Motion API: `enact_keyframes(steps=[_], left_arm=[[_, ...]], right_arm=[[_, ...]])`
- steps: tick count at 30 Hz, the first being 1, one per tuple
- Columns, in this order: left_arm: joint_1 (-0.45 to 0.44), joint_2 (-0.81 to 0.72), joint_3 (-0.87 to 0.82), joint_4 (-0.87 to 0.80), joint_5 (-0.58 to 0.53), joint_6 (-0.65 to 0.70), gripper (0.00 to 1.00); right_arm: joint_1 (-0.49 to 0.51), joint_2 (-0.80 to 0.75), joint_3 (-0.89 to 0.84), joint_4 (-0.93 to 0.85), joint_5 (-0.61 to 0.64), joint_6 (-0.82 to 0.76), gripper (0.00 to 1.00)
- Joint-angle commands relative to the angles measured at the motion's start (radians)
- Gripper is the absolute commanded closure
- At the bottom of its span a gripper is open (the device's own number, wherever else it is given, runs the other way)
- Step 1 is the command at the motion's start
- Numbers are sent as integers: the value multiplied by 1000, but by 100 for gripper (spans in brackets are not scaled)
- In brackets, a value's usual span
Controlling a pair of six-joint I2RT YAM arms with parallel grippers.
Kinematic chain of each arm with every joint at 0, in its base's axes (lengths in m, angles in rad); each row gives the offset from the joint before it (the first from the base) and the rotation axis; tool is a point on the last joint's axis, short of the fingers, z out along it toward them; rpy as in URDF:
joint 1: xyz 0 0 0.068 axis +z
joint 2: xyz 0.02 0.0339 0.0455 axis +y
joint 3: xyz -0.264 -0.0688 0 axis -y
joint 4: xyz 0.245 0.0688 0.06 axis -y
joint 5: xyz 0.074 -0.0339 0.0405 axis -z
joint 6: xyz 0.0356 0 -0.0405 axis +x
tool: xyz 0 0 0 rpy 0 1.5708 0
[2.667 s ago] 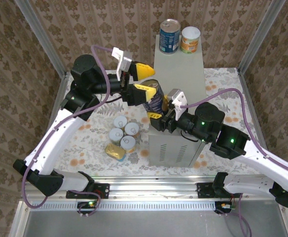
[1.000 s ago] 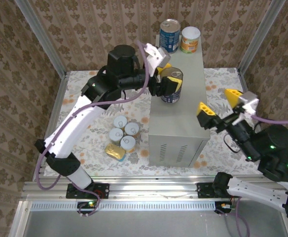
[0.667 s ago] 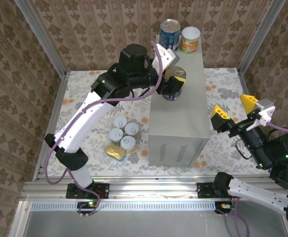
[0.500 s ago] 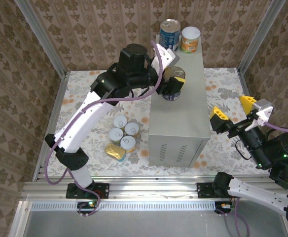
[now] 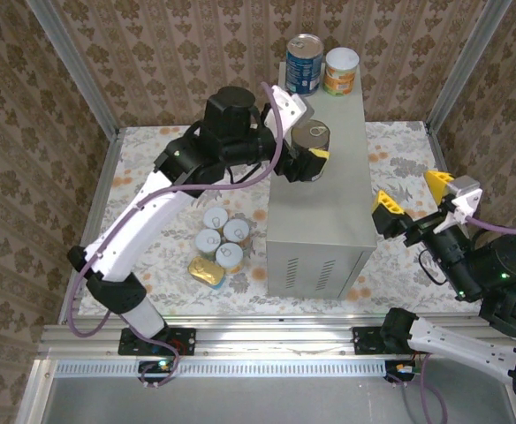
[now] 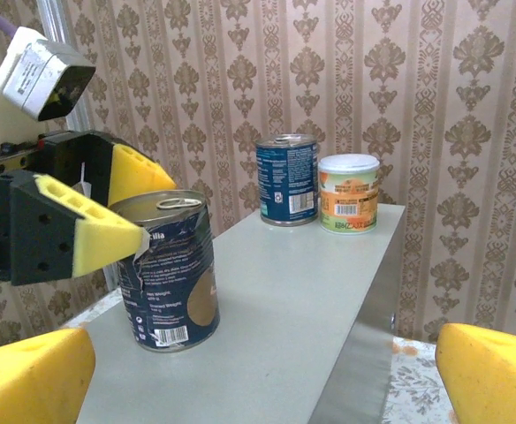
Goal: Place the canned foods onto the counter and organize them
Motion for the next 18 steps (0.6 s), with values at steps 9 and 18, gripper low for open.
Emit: enact_keyframes(steps=[9,18], left_arm=[[33,-86,-193,186,23,-67,10],[92,-65,-248,246,-17,-64,29]], right_arm=[[-5,44,5,30,-8,-15,0],[-5,64,-7,50,-10,-22,0]])
